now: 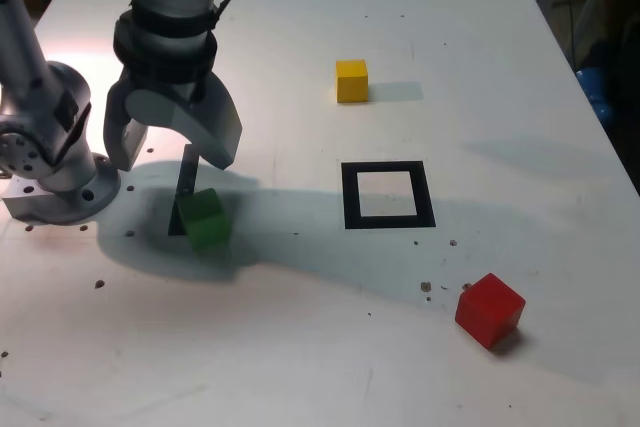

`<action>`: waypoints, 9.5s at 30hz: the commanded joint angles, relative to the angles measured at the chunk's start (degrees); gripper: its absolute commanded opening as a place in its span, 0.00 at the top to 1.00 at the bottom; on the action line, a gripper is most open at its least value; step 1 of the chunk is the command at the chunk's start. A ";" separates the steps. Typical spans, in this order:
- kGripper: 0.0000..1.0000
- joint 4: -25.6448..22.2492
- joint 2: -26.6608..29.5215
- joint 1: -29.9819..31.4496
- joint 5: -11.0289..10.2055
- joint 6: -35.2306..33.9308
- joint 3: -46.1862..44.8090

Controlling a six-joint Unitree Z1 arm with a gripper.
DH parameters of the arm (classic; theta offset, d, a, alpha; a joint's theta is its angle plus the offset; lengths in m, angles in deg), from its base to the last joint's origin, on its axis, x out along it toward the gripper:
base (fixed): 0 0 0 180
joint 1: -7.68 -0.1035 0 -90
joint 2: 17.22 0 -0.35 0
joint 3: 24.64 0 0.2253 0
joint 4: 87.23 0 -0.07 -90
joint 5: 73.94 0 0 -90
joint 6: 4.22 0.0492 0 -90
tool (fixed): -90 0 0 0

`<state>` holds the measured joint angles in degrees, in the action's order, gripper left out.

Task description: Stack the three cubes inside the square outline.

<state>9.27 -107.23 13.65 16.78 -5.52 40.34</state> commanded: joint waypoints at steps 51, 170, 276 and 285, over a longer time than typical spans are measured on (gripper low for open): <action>0.03 -5.36 -16.04 10.26 -6.86 13.13 27.08; 0.58 -14.91 -32.49 7.82 -5.03 -5.28 53.22; 0.67 -4.10 -36.67 -30.40 -9.20 25.91 46.60; 0.67 -4.11 -36.82 -30.40 -8.92 25.98 46.61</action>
<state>5.13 -143.72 -16.66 7.76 20.45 86.91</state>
